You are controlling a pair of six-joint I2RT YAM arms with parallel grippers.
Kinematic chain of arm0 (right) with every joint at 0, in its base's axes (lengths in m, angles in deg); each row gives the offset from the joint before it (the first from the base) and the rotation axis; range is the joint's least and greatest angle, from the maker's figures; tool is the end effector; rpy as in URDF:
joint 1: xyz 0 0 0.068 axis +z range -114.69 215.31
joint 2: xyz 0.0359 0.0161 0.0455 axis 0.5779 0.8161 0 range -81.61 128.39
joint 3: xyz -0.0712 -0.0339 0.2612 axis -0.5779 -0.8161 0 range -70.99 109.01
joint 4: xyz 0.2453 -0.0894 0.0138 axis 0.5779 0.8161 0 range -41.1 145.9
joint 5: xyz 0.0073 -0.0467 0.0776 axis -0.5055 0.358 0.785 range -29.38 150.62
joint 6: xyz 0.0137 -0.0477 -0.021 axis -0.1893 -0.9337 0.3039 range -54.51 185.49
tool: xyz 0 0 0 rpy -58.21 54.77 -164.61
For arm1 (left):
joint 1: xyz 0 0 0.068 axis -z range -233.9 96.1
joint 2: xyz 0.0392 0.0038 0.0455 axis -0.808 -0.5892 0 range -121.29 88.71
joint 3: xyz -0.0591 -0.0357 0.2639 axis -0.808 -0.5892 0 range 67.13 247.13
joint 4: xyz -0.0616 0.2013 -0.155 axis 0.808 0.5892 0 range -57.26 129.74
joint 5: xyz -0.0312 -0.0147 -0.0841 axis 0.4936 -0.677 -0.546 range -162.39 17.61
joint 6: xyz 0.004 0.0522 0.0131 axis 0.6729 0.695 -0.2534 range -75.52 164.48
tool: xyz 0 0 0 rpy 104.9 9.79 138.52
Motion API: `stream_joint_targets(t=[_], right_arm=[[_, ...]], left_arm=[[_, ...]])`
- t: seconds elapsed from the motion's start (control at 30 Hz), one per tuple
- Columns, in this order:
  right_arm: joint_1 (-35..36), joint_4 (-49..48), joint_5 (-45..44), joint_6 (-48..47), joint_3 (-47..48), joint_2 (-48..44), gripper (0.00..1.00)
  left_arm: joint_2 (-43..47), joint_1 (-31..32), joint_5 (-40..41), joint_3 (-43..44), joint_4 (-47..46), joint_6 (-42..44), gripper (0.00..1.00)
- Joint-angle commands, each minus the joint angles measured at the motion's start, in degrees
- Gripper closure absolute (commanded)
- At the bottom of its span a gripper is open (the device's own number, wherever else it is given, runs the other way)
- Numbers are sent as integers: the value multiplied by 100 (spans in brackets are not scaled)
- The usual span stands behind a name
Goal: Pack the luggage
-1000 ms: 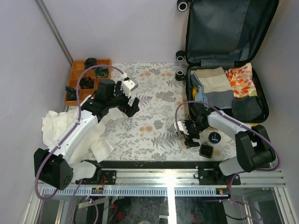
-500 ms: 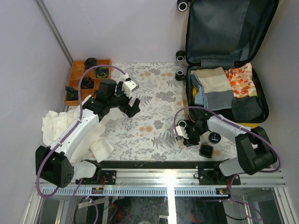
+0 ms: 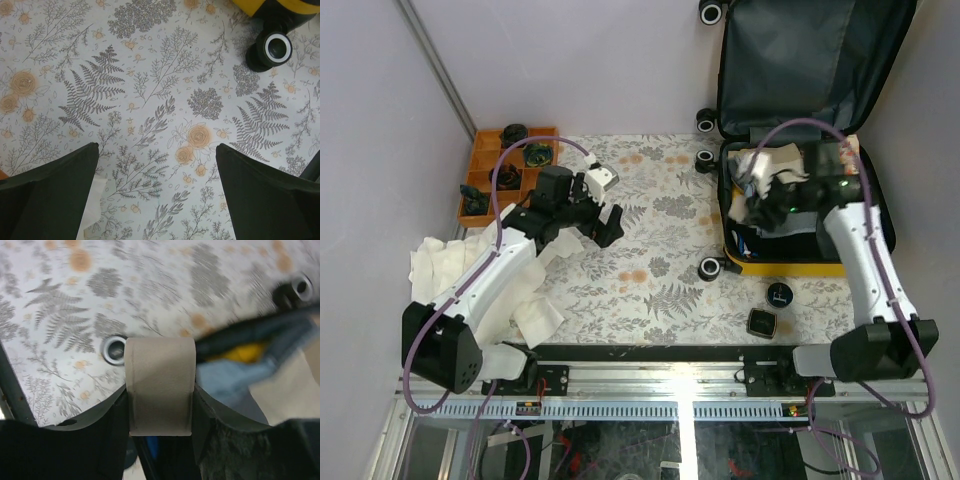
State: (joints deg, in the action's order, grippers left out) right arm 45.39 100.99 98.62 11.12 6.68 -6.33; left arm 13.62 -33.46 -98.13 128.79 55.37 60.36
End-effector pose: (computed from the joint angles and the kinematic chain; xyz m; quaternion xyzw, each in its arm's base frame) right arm 0.2533 0.0672 0.3612 -0.5682 0.6911 0.1603 0.4168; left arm 0.2664 -0.1157 0.3075 0.3668 0.7941 -0.2159 0.4339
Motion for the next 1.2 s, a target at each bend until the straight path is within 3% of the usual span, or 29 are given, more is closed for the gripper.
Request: stream_joint_targets(t=[0.0, 0.2, 0.4, 0.5, 0.57, 0.8, 0.97, 1.17], right_arm=[[-1599, 1364, 563, 155, 989, 672, 69], [-3261, 2229, 308, -700, 1992, 1621, 69], [-3908, 1688, -307, -663, 1404, 2238, 66], [-3927, 813, -596, -350, 823, 2278, 57], [-3924, 659, -552, -180, 752, 2305, 46], [-3918, 808, -520, 202, 1191, 2301, 20], [-3719, 1371, -84, -65, 1265, 1679, 18], [-2480, 1641, -101, 66, 645, 566, 18]], left_arm=[[-104, -58, -127, 299, -342, -262, 0], [-41, -59, -44, 234, -443, -290, 0], [-2, -61, 11, 140, -497, -300, 0], [-11, -56, 44, 109, -497, -276, 0], [-16, -63, 48, 122, -481, -257, 0], [41, -59, 129, 135, -453, -221, 0], [141, -61, 99, 29, -453, -232, 0], [181, -63, 81, 66, -434, -296, 0]])
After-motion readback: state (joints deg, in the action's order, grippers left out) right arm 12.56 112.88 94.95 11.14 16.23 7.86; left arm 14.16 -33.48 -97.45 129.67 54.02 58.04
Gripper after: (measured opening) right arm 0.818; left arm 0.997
